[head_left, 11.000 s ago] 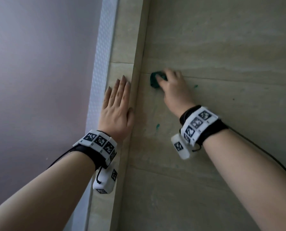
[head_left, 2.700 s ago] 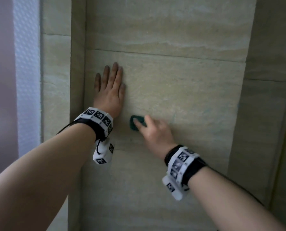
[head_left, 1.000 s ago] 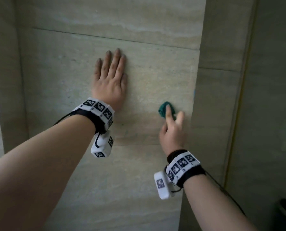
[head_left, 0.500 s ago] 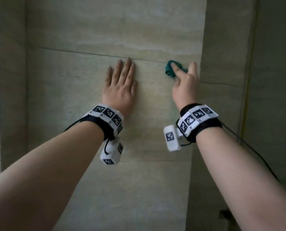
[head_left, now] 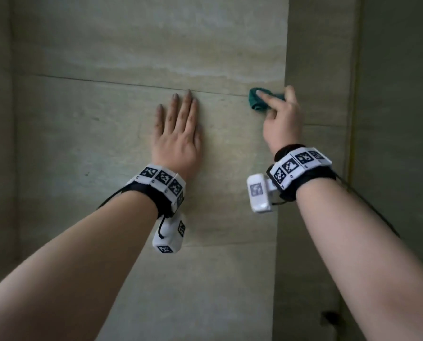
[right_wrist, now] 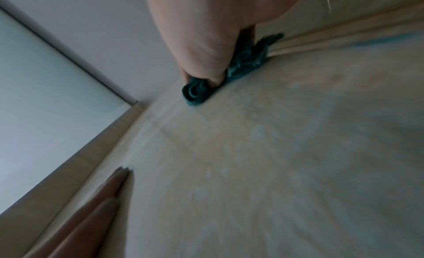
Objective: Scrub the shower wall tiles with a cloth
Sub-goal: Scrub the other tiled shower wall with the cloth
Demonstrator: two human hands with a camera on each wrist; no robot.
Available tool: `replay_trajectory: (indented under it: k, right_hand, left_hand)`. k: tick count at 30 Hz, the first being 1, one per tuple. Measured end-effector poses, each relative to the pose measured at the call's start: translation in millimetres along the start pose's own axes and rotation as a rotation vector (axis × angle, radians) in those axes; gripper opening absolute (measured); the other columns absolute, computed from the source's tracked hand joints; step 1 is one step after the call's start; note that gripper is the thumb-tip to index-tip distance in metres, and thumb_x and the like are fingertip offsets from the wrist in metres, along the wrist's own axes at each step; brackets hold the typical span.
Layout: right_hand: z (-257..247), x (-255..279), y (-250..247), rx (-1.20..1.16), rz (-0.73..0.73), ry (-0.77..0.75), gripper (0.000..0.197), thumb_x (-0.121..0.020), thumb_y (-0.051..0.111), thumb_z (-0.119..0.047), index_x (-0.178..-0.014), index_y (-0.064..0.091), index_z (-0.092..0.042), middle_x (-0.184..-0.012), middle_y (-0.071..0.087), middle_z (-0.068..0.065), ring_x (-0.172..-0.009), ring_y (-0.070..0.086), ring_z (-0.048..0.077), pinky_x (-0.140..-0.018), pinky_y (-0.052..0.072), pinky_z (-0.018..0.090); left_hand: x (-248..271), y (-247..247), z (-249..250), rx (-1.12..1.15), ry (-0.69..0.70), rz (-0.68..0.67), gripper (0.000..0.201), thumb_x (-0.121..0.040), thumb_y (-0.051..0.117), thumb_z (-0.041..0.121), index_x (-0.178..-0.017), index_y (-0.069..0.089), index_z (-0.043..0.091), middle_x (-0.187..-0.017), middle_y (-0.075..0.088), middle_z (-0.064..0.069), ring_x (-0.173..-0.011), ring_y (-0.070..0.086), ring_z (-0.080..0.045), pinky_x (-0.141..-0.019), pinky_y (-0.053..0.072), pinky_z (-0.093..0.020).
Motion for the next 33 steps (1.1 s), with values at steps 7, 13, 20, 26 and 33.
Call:
replay_trajectory:
  k: [7,13,20,26,33]
  right_hand:
    - [26.6,143.9,-11.3,0.013,-0.068,-0.107,0.058,-0.07,0.046,0.016,-0.119,0.067,-0.009,-0.11,0.058,0.027,-0.095,0.059,0.031,-0.09,0.041,0.025]
    - [32.5,168.4,-20.4,0.011,-0.115,-0.13,0.054,-0.073,0.036,0.002,-0.113,0.071,-0.013,-0.097,0.059,0.017,-0.083,0.057,0.03,-0.076,0.053,0.038]
    - [18.6,3.3,-7.4,0.05,0.062,-0.058,0.051,-0.078,0.044,0.01,-0.113,0.071,-0.015,-0.119,0.059,0.017,-0.103,0.059,0.033,-0.099,0.044,0.033]
    - [41.5,104.0,-13.3,-0.004,0.081,-0.022,0.055,-0.074,0.047,0.022,-0.114,0.069,-0.007,-0.123,0.057,0.023,-0.109,0.056,0.033,-0.104,0.036,0.024]
    - [46.5,209.0,-26.9,-0.004,-0.048,0.114,0.056,-0.073,0.052,0.029,-0.117,0.065,-0.004,-0.122,0.057,0.023,-0.108,0.058,0.039,-0.101,0.04,0.043]
  left_hand:
    - [-1.5,-1.9,-1.2,-0.009,0.016,-0.014,0.055,-0.103,0.018,0.031,-0.154,0.009,0.012,-0.162,0.004,-0.002,-0.149,-0.002,-0.021,-0.118,-0.011,-0.039]
    - [-0.5,-2.2,2.1,0.013,0.003,-0.036,0.055,-0.103,0.017,0.029,-0.154,0.005,0.012,-0.162,0.0,-0.002,-0.148,-0.005,-0.021,-0.118,-0.012,-0.039]
    - [0.2,-1.2,0.1,0.019,0.03,-0.014,0.054,-0.103,0.02,0.029,-0.153,0.01,0.011,-0.161,0.005,-0.002,-0.149,-0.001,-0.021,-0.118,-0.012,-0.036]
    - [-2.3,-1.9,0.9,0.005,0.01,-0.04,0.055,-0.103,0.016,0.031,-0.154,0.004,0.012,-0.162,-0.001,-0.001,-0.148,-0.006,-0.02,-0.118,-0.013,-0.038]
    - [-0.8,-5.4,3.3,-0.007,0.011,-0.117,0.056,-0.103,0.013,0.031,-0.154,0.002,0.012,-0.162,-0.003,-0.002,-0.148,-0.007,-0.021,-0.119,-0.01,-0.041]
Point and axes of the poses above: each hand's wrist, its own x-axis away from the middle knuckle, its own y-axis out of the palm, z = x × y, the point moved 1 cm from there along -x, towards the middle knuckle
